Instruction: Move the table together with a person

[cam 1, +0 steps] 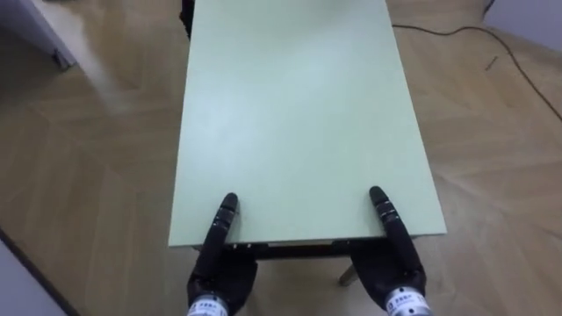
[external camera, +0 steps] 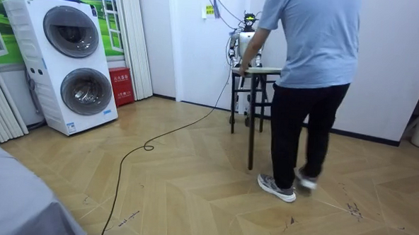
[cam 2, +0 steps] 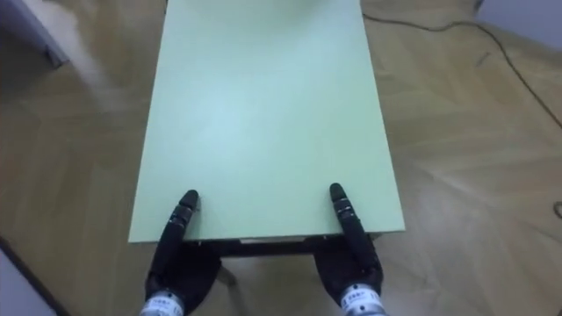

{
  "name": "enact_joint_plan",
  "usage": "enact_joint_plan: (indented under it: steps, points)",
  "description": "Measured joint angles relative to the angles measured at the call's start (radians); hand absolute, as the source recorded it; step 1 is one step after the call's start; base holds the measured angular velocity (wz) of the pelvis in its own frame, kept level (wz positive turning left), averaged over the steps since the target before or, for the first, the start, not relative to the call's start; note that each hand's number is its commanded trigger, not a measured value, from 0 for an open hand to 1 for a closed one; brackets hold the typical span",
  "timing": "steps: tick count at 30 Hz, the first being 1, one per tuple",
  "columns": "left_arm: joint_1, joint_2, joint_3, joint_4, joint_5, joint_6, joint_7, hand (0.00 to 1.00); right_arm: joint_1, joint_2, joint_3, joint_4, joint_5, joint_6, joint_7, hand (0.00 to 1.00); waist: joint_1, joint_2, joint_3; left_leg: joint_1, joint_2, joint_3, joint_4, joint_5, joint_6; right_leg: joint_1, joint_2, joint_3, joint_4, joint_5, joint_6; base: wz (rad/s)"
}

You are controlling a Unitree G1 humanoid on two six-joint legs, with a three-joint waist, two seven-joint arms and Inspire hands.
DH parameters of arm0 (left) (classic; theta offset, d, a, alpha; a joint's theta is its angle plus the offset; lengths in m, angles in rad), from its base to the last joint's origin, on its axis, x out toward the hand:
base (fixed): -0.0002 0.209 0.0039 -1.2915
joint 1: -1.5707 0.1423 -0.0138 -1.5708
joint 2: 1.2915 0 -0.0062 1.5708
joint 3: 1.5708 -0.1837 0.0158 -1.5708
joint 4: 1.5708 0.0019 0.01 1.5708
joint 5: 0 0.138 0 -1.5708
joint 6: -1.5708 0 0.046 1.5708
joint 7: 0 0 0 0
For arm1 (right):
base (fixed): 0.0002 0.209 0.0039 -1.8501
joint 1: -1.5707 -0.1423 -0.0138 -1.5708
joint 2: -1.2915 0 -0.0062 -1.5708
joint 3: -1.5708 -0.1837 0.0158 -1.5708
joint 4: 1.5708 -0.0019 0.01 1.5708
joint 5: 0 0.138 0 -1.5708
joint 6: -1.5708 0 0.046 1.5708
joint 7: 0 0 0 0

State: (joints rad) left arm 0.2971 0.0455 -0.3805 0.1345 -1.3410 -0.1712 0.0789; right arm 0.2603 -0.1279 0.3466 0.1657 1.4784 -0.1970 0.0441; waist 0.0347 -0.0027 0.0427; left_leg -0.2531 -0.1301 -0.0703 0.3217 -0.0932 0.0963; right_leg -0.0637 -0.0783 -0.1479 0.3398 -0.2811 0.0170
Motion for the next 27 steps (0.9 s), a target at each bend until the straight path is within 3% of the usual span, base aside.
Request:
enact_joint_plan:
  steps: [3, 6, 10, 11, 13, 14, 15, 16, 17, 18, 19, 21, 22, 23, 24, 26, 27]
  points:
    - [0.009, 0.002, 0.004, -0.001, -0.002, 0.006, 0.0, 1.0, -0.001, 0.0, 0.007, 0.0, -0.001, 0.003, -0.009, 1.0, 0.013, -0.01, 0.0007, 0.019, -0.008, -0.041, -0.016, 0.0, 0.0, 0.019, 0.004, 0.005, -0.001, 0.0, 0.0, 0.44]
    - [0.01, 0.002, 0.002, -0.001, -0.003, 0.007, -0.001, 1.0, -0.002, -0.004, 0.007, 0.0, 0.0, 0.003, -0.009, 1.0, 0.028, -0.023, 0.0017, 0.018, -0.014, -0.043, -0.017, 0.0, -0.001, 0.057, 0.014, 0.005, -0.045, 0.0, -0.001, 0.66]
    - [0.01, 0.006, 0.004, -0.006, -0.005, 0.008, -0.007, 1.0, -0.009, -0.005, 0.014, 0.001, 0.001, -0.004, -0.007, 1.0, 0.033, -0.022, 0.0009, -0.006, -0.015, -0.051, 0.001, 0.002, -0.003, 0.08, 0.028, -0.081, -0.061, 0.002, -0.004, 0.74]
    - [0.008, 0.008, 0.004, -0.006, -0.005, 0.009, -0.006, 1.0, -0.009, -0.004, 0.015, 0.004, 0.006, -0.003, -0.007, 1.0, 0.033, -0.02, 0.0002, -0.007, -0.018, -0.083, 0.006, 0.006, -0.008, 0.08, 0.034, -0.092, -0.046, 0.003, -0.006, 0.73]
    - [0.004, 0.012, 0.002, -0.006, -0.005, 0.011, 0.0, 1.0, -0.009, 0.003, 0.014, 0.011, 0.007, -0.004, -0.007, 1.0, 0.025, -0.01, -0.0039, -0.009, -0.03, -0.152, 0.001, 0.024, -0.02, 0.083, 0.053, -0.101, -0.052, 0.013, -0.023, 0.98]
    - [-0.005, 0.017, 0.002, -0.006, -0.005, 0.017, 0.005, 1.0, -0.008, 0.007, 0.014, 0.011, 0.007, -0.012, -0.007, 1.0, 0.018, -0.009, -0.0043, -0.01, -0.043, -0.196, -0.024, 0.052, -0.032, 0.079, 0.076, -0.086, -0.096, 0.022, -0.042, 1.15]
    - [-0.011, 0.018, 0.001, -0.006, -0.005, 0.02, 0.006, 1.0, -0.009, 0.006, 0.014, 0.01, 0.006, -0.015, -0.007, 1.0, 0.008, -0.011, -0.0053, -0.012, -0.054, -0.207, -0.043, 0.07, -0.037, 0.075, 0.087, -0.079, -0.134, 0.033, -0.066, 1.13]
    - [-0.016, 0.009, 0.006, -0.006, -0.005, 0.022, 0.007, 1.0, -0.021, -0.003, 0.014, 0.009, 0.006, -0.022, -0.007, 1.0, -0.017, -0.009, -0.01, -0.017, -0.058, -0.123, -0.114, 0.12, -0.052, 0.079, 0.063, -0.155, -0.165, 0.044, -0.089, 1.09]
    - [-0.019, -0.001, 0.019, -0.006, -0.002, 0.023, 0.006, 1.0, -0.04, -0.01, 0.015, 0.017, 0.006, -0.019, -0.007, 1.0, -0.041, -0.006, -0.01, -0.025, -0.006, 0.118, -0.107, 0.1, -0.056, 0.076, 0.048, -0.241, -0.176, 0.047, -0.094, 0.98]
    - [-0.018, -0.003, 0.023, -0.005, -0.001, 0.024, 0.005, 1.0, -0.044, -0.008, 0.015, 0.02, 0.006, -0.018, -0.007, 1.0, -0.043, -0.005, -0.0107, -0.026, 0.029, 0.226, -0.06, 0.055, -0.049, 0.077, 0.045, -0.281, -0.165, 0.047, -0.094, 0.75]
    - [-0.018, -0.001, 0.03, -0.005, -0.001, 0.028, 0.003, 1.0, -0.044, 0.001, 0.016, 0.02, 0.006, -0.018, -0.007, 1.0, -0.042, -0.004, -0.0106, -0.015, 0.096, 0.37, 0.016, -0.017, -0.04, 0.078, 0.048, -0.364, -0.148, 0.047, -0.095, 0.51]
    - [-0.019, 0.002, 0.042, -0.005, -0.001, 0.049, -0.001, 1.0, -0.039, 0.005, 0.015, 0.02, 0.004, -0.018, -0.007, 1.0, -0.062, 0.003, -0.01, -0.011, 0.156, 0.421, 0.077, -0.066, -0.034, 0.082, 0.053, -0.442, -0.123, 0.047, -0.094, 0.89]
    - [-0.019, 0.003, 0.042, -0.004, 0.0, 0.06, -0.002, 1.0, -0.034, 0.003, 0.013, 0.02, 0.004, -0.018, -0.007, 1.0, -0.064, 0.006, -0.0094, -0.004, 0.159, 0.411, 0.063, -0.067, -0.034, 0.08, 0.053, -0.453, -0.094, 0.046, -0.093, 0.98]
    - [-0.018, 0.006, 0.042, -0.003, 0.0, 0.064, -0.001, 1.0, -0.027, 0.002, 0.011, 0.02, 0.004, -0.016, -0.008, 1.0, -0.063, 0.008, -0.0096, 0.017, 0.155, 0.403, 0.029, -0.069, -0.019, 0.077, 0.052, -0.446, -0.06, 0.043, -0.087, 0.63]
    - [-0.018, 0.006, 0.042, -0.002, 0.001, 0.067, 0.0, 1.0, -0.023, 0.003, 0.011, 0.02, 0.004, -0.016, -0.008, 1.0, -0.062, 0.009, -0.0099, 0.028, 0.153, 0.388, 0.012, -0.072, -0.009, 0.07, 0.052, -0.427, -0.036, 0.039, -0.08, 0.48]
    - [-0.017, 0.007, 0.039, -0.001, 0.004, 0.072, 0.0, 1.0, -0.019, 0.006, 0.011, 0.019, 0.002, -0.014, -0.008, 1.0, -0.054, 0.021, -0.0083, 0.036, 0.148, 0.339, 0.0, -0.075, 0.001, -0.01, 0.032, -0.307, 0.074, 0.001, -0.02, 0.32]
    - [-0.017, 0.005, 0.039, -0.001, 0.003, 0.068, 0.0, 1.0, -0.024, 0.005, 0.011, 0.019, 0.001, -0.011, -0.008, 1.0, -0.048, 0.025, -0.0075, 0.033, 0.143, 0.323, 0.0, -0.075, 0.001, -0.031, 0.021, -0.279, 0.063, -0.006, -0.016, 0.15]
